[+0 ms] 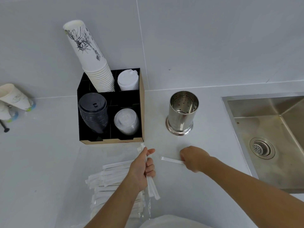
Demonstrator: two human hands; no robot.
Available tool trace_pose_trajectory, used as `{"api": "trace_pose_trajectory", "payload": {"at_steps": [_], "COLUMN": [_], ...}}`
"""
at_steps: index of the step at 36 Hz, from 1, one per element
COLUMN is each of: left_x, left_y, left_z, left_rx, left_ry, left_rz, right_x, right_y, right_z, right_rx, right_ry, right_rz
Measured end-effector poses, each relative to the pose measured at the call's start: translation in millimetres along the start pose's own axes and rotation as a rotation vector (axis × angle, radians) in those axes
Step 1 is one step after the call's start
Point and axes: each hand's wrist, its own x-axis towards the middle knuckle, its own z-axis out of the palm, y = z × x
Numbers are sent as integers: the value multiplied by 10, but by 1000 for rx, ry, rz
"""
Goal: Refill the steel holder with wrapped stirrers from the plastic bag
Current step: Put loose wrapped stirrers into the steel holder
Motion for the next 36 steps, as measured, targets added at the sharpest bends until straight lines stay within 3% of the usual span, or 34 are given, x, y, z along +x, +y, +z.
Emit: {"api": "trace_pose_trajectory", "payload": {"at_steps": [5,13,19,24,28,36], "left_x": [-16,-58,-135,-211,-294,-363], "left_y": [27,5,-68,-120,-146,-160], "left_z": [-5,25,131,218,259,320], "left_rx": [-57,-84,-88,-153,-203,-186], "left_ry": [-14,-24,-74,-182,-213,-75], "left_rz": [16,21,25,20,34,92], "right_x": [-108,-490,-767,-870,-872,-906], "right_y": [49,-74,-302,-499,-610,-518], "right_z": [80,105,11,-33,-16,97], "right_rx": [164,867,1163,1208,1083,858], "right_ry": [71,146,140,214,315,419], "right_rz": [23,4,-65,-86,-46,17]}}
